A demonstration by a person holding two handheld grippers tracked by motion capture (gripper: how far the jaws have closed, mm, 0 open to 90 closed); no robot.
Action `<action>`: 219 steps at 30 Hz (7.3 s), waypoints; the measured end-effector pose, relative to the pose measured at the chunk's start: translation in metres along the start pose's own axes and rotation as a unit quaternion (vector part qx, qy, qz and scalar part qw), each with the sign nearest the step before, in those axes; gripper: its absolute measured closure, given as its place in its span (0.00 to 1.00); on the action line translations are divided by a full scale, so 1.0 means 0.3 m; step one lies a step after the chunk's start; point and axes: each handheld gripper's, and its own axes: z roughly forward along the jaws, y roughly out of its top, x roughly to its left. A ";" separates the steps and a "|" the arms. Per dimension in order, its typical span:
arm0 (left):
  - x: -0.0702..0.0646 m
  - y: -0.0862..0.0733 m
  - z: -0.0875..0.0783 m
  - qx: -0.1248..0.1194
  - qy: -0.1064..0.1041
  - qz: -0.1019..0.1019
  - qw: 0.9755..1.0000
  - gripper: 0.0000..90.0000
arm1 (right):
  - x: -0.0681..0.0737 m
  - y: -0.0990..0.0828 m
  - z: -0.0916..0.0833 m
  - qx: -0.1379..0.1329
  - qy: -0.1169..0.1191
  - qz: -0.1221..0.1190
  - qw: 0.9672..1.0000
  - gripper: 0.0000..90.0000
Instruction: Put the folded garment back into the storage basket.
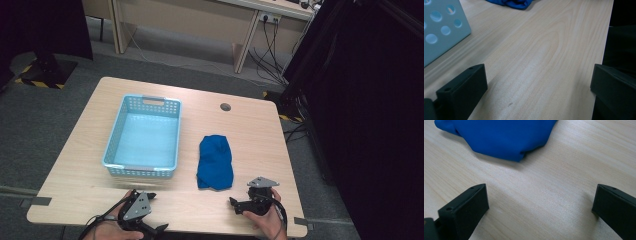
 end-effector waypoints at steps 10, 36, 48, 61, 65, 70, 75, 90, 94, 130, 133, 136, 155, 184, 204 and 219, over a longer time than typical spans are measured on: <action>0.000 0.000 0.000 0.000 0.000 0.000 1.000 0.00 | 0.000 0.000 0.001 -0.001 0.001 -0.001 1.000 0.01; 0.000 0.000 0.000 0.000 0.000 0.000 1.000 0.00 | -0.015 0.031 -0.017 -0.036 0.012 0.022 0.999 0.02; 0.000 0.000 0.000 0.000 0.000 0.000 1.000 0.00 | -0.006 0.054 -0.007 -0.036 0.015 0.017 0.999 0.02; 0.000 0.001 0.000 0.000 0.000 0.000 1.000 0.00 | 0.005 0.087 -0.005 -0.046 0.025 0.018 0.998 0.02; 0.000 0.000 0.000 0.000 0.000 0.000 1.000 0.00 | 0.008 0.090 0.000 -0.046 0.028 0.017 0.998 0.03; 0.000 0.001 0.000 0.000 0.001 0.000 1.000 0.00 | 0.010 0.103 0.002 -0.049 0.029 0.015 0.998 0.03; 0.000 0.000 0.001 0.000 0.001 0.000 1.000 0.00 | 0.013 0.113 0.003 -0.049 0.030 0.013 0.998 0.03; 0.000 0.001 0.000 0.000 0.001 0.000 1.000 0.00 | 0.026 0.146 0.017 -0.050 0.038 0.008 0.998 0.04; 0.000 0.001 0.001 0.001 0.001 0.000 1.000 0.00 | 0.025 0.154 0.025 -0.051 0.035 0.003 0.998 0.04; -0.001 0.001 0.001 0.001 0.001 0.000 1.000 0.00 | 0.028 0.251 0.057 -0.064 0.044 0.005 0.997 0.05; -0.001 0.001 0.001 0.001 0.001 0.000 1.000 0.00 | 0.030 0.262 0.060 -0.065 0.044 0.006 0.997 0.05; -0.001 0.001 0.001 0.001 0.001 0.000 1.000 0.00 | 0.031 0.267 0.061 -0.065 0.045 0.005 0.997 0.05; -0.001 0.001 0.001 0.001 0.001 0.000 1.000 0.00 | 0.040 0.317 0.084 -0.069 0.047 0.006 0.996 0.05; -0.001 0.001 0.001 0.000 0.001 0.000 1.000 0.00 | 0.047 0.359 0.163 -0.055 0.043 0.006 0.998 0.04; -0.001 0.001 0.001 0.000 0.001 0.000 1.000 0.00 | 0.031 0.393 0.198 -0.051 0.040 0.014 0.998 0.05; -0.001 0.001 0.001 0.000 0.000 0.000 1.000 0.00 | 0.023 0.410 0.247 -0.039 0.030 0.011 0.999 0.09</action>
